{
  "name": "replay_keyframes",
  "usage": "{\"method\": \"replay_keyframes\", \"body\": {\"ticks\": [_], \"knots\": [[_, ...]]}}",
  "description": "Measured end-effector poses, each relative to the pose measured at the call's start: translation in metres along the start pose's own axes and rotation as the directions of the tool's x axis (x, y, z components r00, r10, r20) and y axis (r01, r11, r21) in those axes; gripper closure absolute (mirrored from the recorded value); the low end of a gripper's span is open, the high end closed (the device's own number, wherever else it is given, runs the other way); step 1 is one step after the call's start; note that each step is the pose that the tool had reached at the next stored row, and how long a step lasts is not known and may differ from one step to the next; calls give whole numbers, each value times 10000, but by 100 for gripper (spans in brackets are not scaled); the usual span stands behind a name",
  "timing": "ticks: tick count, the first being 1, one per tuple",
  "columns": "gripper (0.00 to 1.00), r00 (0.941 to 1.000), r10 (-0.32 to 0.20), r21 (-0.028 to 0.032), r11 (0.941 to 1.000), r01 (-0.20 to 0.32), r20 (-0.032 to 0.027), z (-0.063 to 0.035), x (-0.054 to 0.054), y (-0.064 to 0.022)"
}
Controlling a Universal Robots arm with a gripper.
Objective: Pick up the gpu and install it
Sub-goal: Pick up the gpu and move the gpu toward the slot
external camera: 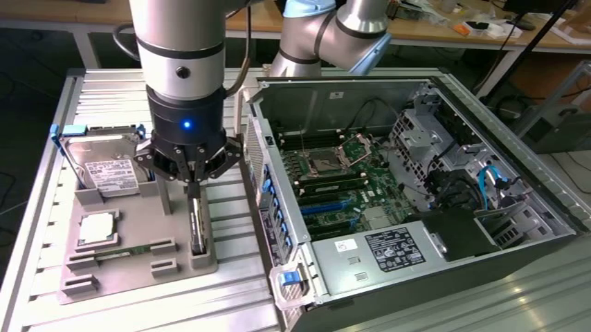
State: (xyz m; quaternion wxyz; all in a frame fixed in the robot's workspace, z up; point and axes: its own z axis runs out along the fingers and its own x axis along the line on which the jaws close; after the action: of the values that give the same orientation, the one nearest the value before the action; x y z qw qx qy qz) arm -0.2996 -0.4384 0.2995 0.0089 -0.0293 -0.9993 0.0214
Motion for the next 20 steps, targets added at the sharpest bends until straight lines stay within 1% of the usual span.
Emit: {"method": "replay_keyframes", "body": {"ticks": [16,17,18,20], "knots": [[89,10000,0,1,10000,0,0,322,-8,15],[89,10000,-3,4,10000,3,-42,335,-9,15],[89,9999,-7,-1,10000,7,-111,335,-12,15],[89,9999,-5,0,10000,5,-107,335,-11,15]]}}
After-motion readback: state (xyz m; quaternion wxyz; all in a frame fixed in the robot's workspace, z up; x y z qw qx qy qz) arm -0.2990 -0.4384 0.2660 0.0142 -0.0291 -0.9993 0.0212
